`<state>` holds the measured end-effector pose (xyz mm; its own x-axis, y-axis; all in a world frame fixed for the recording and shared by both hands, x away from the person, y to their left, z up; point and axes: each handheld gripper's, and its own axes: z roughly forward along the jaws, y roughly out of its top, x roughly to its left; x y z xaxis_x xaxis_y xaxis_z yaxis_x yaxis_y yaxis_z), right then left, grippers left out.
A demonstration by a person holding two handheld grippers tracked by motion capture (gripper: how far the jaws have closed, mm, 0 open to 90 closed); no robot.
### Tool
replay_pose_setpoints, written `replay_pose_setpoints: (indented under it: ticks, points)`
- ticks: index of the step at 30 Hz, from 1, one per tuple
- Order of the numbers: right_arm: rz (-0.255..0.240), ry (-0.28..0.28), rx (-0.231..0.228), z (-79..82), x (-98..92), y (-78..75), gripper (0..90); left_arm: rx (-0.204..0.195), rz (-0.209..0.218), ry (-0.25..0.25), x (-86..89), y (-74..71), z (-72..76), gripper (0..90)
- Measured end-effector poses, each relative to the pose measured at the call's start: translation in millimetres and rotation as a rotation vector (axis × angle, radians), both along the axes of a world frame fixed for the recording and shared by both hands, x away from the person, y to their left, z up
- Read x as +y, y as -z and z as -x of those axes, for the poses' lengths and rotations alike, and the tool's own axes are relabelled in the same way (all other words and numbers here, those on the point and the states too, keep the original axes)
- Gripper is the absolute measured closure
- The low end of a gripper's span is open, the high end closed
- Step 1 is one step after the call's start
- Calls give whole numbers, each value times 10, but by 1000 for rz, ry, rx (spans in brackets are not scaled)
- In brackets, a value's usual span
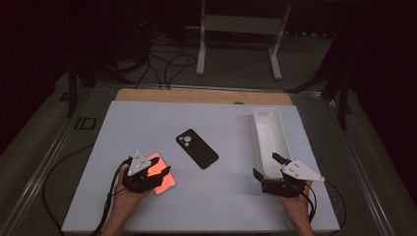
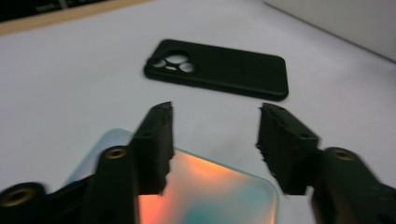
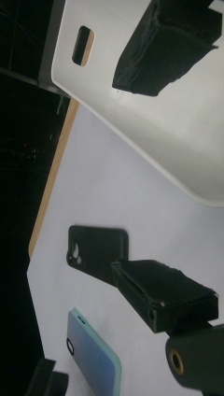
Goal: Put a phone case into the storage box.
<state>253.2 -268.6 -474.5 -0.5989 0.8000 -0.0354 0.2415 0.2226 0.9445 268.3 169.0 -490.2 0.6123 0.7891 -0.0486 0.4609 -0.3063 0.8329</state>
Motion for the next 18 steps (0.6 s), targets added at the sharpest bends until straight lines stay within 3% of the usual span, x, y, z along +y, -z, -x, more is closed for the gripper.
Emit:
replay_pose_setpoints:
  ticks: [7,11,18]
  points:
    - [-2,-3,-2,-3,21,0,108,76,-12,45,-198,96,-89,713]
    - [-2,-2,-3,-4,27,1,108,123,-30,30,-303,118,-129,878]
    - [-13,6,-5,-2,21,-5,109,157,-61,12,-437,178,-206,896]
